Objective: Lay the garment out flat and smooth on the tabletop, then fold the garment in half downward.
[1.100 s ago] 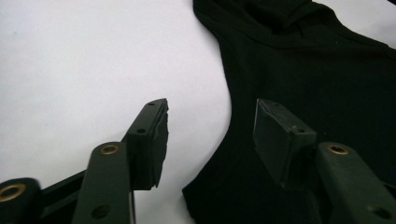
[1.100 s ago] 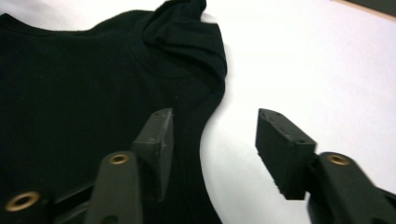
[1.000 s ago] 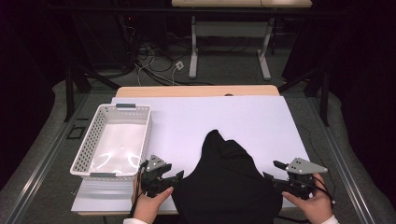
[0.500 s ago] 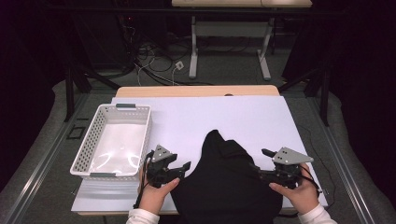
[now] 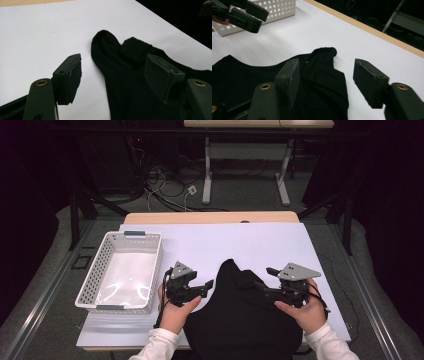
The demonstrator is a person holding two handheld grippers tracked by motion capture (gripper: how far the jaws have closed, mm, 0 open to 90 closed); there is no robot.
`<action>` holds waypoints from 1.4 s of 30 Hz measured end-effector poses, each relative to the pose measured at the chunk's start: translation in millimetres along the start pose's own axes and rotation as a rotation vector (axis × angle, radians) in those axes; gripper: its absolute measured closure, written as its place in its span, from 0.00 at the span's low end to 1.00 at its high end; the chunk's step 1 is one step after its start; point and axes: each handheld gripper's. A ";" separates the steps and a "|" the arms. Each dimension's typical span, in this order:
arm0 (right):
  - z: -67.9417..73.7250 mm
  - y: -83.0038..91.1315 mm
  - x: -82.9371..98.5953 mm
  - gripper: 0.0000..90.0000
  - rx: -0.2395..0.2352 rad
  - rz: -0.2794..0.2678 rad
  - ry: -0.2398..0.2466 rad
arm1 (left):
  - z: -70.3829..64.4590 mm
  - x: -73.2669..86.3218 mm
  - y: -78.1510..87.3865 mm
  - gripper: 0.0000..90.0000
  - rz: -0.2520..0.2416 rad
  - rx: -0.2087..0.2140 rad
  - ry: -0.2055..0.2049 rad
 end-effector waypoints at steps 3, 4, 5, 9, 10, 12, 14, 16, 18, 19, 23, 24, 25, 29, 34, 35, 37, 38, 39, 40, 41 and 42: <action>1.3 -9.2 -4.1 0.48 -0.005 0.004 0.024 | -1.3 -5.6 -7.5 0.34 -0.002 0.004 -0.010; 1.6 -11.3 -4.5 0.48 -0.009 0.008 0.020 | -1.6 -7.8 -11.5 0.34 -0.003 0.007 -0.014; 1.8 -14.9 -4.8 0.49 -0.016 0.007 0.019 | -1.8 -9.1 -14.1 0.34 -0.001 0.010 -0.016; 1.9 -30.0 -3.3 0.50 -0.036 0.017 0.026 | -0.1 -13.9 -29.4 0.36 0.017 0.018 -0.034; 2.1 -33.5 -2.4 0.51 -0.039 0.019 0.025 | 1.2 -14.4 -33.5 0.36 0.023 0.016 -0.034; 3.4 -43.0 -0.5 0.52 -0.050 0.041 0.031 | 2.6 -14.4 -38.6 0.37 0.026 0.015 -0.028; 5.1 -52.8 1.6 0.54 -0.055 0.058 0.044 | 3.9 -14.1 -42.7 0.37 0.030 0.013 -0.024; 6.3 -61.4 3.6 0.55 -0.062 0.085 0.053 | 5.0 -14.7 -45.4 0.37 0.030 0.010 -0.024; 6.1 -69.3 6.1 0.56 -0.063 0.107 0.065 | 6.5 -16.2 -46.1 0.37 0.022 0.004 -0.027; 6.1 -72.7 7.4 0.57 -0.065 0.116 0.061 | 7.3 -17.0 -46.2 0.37 0.021 0.001 -0.023; 8.1 -84.4 11.4 0.58 -0.077 0.135 0.049 | 12.2 -20.1 -47.2 0.37 0.006 -0.017 -0.016; 9.0 -86.8 12.3 0.58 -0.080 0.141 0.052 | 13.8 -20.7 -47.8 0.37 0.005 -0.018 -0.009; 10.5 -90.3 13.6 0.58 -0.081 0.147 0.055 | 14.5 -21.2 -48.3 0.37 0.003 -0.019 -0.006; 13.9 -99.9 19.4 0.58 -0.092 0.169 0.055 | 18.5 -23.0 -51.3 0.37 -0.001 -0.023 0.007; 17.7 -109.8 28.1 0.58 -0.093 0.210 0.074 | 21.2 -26.6 -58.1 0.37 0.006 -0.031 0.009; 17.8 -111.8 30.3 0.58 -0.094 0.211 0.075 | 21.5 -27.4 -59.9 0.38 0.006 -0.032 0.006; 18.2 -115.0 33.4 0.63 -0.086 0.238 0.092 | 21.9 -28.6 -63.8 0.38 0.005 -0.032 0.004; 18.4 -115.6 33.9 0.67 -0.080 0.242 0.099 | 22.7 -28.8 -65.7 0.38 0.002 -0.033 -0.001; 18.2 -115.3 33.9 0.73 -0.073 0.251 0.110 | 23.1 -29.1 -67.7 0.39 -0.002 -0.034 0.004; 17.7 -114.2 33.5 0.78 -0.068 0.255 0.116 | 23.3 -29.4 -69.6 0.39 -0.004 -0.034 0.014; 16.5 -112.7 32.8 0.85 -0.066 0.253 0.117 | 24.3 -29.9 -71.5 0.39 -0.002 -0.032 0.013; 14.6 -110.8 31.8 0.90 -0.065 0.249 0.114 | 24.6 -30.3 -73.4 0.39 -0.001 -0.032 0.018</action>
Point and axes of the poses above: each handheld gripper's, and its own axes: y roughly backward along the jaws, x roughly out of its underside, z roughly to its left, and after that the axes turned 15 degrees about y, right-handed
